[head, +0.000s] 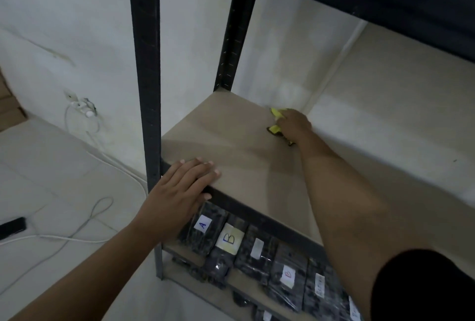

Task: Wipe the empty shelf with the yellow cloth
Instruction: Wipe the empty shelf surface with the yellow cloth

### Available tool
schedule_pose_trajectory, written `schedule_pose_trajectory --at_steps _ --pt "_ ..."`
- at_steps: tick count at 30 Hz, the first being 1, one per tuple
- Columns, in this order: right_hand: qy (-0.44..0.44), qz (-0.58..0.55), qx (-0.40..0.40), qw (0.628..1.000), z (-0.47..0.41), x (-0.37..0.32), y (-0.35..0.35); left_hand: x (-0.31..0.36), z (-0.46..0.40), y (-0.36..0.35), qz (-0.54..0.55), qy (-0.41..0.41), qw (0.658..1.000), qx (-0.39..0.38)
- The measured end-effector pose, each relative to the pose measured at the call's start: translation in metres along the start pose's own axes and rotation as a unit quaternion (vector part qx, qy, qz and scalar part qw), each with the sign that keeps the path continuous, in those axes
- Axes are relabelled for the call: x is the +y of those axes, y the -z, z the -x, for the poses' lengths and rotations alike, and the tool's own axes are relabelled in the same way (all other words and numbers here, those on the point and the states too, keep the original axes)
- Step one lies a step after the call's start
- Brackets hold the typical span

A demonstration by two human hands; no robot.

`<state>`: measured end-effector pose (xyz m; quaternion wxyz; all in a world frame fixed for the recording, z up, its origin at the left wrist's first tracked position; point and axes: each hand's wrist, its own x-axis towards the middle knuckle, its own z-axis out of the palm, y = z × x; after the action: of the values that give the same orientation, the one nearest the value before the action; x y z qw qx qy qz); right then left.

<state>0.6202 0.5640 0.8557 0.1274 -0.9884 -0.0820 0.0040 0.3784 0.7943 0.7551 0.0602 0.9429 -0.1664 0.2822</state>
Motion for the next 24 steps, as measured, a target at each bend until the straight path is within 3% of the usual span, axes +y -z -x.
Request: schedule_pose_trajectory --at_steps 4,6,10,13,15,17,19,24 --pt "0.091 0.024 0.008 0.996 0.024 -0.008 -0.004 -0.001 -0.001 -0.002 0.003 -0.006 1.0 0.024" --pt "0.159 -0.036 -0.006 0.987 0.058 -0.011 -0.007 0.0 -0.002 -0.002 0.006 -0.01 0.999 0.032" --pt "0.217 -0.159 -0.051 0.962 0.141 -0.022 -0.012 -0.001 -0.004 -0.002 0.01 -0.021 0.999 0.039" --pt "0.176 -0.264 -0.101 0.943 0.164 -0.02 -0.004 -0.003 -0.003 -0.003 0.01 -0.031 0.999 0.04" --pt "0.103 -0.301 -0.033 0.947 0.152 -0.02 0.009 -0.003 -0.001 -0.003 0.01 -0.034 0.998 0.043" --pt "0.042 -0.267 0.061 0.961 0.121 -0.017 0.02 -0.003 0.003 -0.004 0.012 -0.031 0.998 0.045" --pt "0.008 -0.24 0.105 0.965 0.083 -0.017 0.027 -0.004 0.005 -0.005 0.02 -0.028 0.998 0.049" --pt "-0.047 -0.062 0.018 0.997 0.014 -0.029 0.001 -0.013 0.004 -0.005 0.017 -0.044 0.997 0.067"
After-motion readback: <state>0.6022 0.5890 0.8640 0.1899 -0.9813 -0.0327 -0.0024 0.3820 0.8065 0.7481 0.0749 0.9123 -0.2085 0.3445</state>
